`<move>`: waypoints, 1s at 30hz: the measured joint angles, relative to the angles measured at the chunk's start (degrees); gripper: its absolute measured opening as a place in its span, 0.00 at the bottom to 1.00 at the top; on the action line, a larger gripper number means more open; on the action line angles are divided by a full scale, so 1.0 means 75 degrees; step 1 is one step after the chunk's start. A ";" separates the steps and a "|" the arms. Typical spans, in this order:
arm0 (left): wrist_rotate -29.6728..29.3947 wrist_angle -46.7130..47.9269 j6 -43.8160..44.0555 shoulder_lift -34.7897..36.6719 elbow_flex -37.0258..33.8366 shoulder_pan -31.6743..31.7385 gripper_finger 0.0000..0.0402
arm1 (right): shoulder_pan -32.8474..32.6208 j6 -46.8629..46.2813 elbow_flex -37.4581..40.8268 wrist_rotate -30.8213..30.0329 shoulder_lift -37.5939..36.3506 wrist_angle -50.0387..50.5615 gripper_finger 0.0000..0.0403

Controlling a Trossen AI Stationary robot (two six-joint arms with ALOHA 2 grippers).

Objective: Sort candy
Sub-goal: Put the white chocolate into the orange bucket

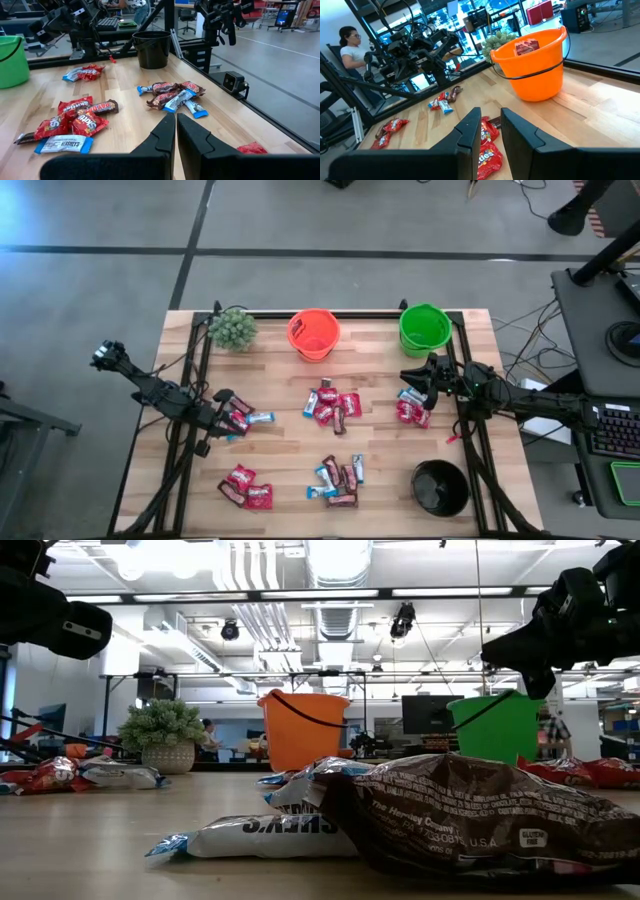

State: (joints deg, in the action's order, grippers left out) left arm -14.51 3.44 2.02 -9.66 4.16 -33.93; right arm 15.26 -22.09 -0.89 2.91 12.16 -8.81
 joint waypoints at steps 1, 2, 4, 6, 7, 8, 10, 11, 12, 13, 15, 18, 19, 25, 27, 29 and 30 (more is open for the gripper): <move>-0.0002 0.0000 0.0000 0.0002 0.0000 0.0002 0.00 | -0.0001 0.0000 0.0002 -0.0001 -0.0003 0.0001 0.16; -0.0002 0.0000 0.0000 -0.0001 -0.0001 0.0001 0.00 | -0.0001 0.0000 0.0001 -0.0002 -0.0003 -0.0001 0.16; 0.0001 0.0000 0.0055 0.0002 0.0000 0.0003 0.00 | 0.0001 0.0000 0.0002 -0.0002 -0.0001 0.0001 0.16; 0.0001 0.0000 0.0073 0.0002 0.0000 0.0003 0.00 | 0.0001 0.0000 0.0003 -0.0001 -0.0003 0.0000 0.16; 0.0001 0.0003 0.0073 -0.0001 0.0000 0.0000 0.00 | 0.0001 0.0000 0.0000 0.0001 0.0000 -0.0001 0.16; 0.0001 0.0003 0.0076 -0.0001 -0.0001 0.0000 0.00 | -0.0002 0.0000 0.0001 -0.0001 -0.0002 0.0000 0.16; 0.0001 -0.0022 0.0079 0.0001 -0.0003 0.0000 0.00 | 0.0000 0.0000 0.0000 -0.0002 -0.0003 0.0000 0.16; 0.0001 -0.0047 0.0079 0.0002 -0.0002 0.0002 0.00 | 0.0001 0.0000 0.0001 0.0000 -0.0002 0.0001 0.16; 0.0004 -0.0055 0.0078 -0.0001 0.0000 0.0000 0.00 | -0.0001 0.0000 0.0000 -0.0001 -0.0003 -0.0001 0.16; 0.0002 -0.0055 0.0079 0.0001 -0.0003 0.0003 0.00 | 0.0001 0.0000 0.0002 -0.0002 -0.0002 0.0000 0.16; 0.0004 -0.0055 0.0076 -0.0001 0.0000 0.0000 0.00 | -0.0001 0.0000 0.0002 -0.0001 -0.0002 -0.0001 0.16; 0.0002 -0.0055 0.0079 0.0000 0.0000 0.0001 0.00 | 0.0001 0.0000 0.0000 -0.0001 -0.0003 0.0001 0.16; 0.0001 -0.0055 0.0079 0.0001 0.0000 0.0000 0.00 | 0.0000 0.0000 0.0001 -0.0002 -0.0002 -0.0001 0.16; -0.0010 -0.0055 0.0079 -0.0001 0.0000 0.0003 0.00 | -0.0001 0.0000 0.0001 0.0000 -0.0002 -0.0001 0.16; -0.0010 -0.0056 0.0072 -0.0001 0.0000 0.0002 0.00 | 0.0001 0.0000 0.0000 -0.0002 0.0000 0.0001 0.16; -0.0013 -0.0055 0.0017 -0.0001 -0.0002 0.0001 0.00 | -0.0002 0.0000 0.0000 -0.0002 0.0000 -0.0001 0.16; -0.0013 -0.0057 0.0015 -0.0001 -0.0003 0.0001 0.00 | -0.0001 0.0000 0.0000 -0.0002 -0.0002 0.0000 0.16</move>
State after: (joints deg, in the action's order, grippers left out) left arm -14.61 3.02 2.13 -9.67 4.14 -33.92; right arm 15.26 -22.09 -0.89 2.90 12.15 -8.81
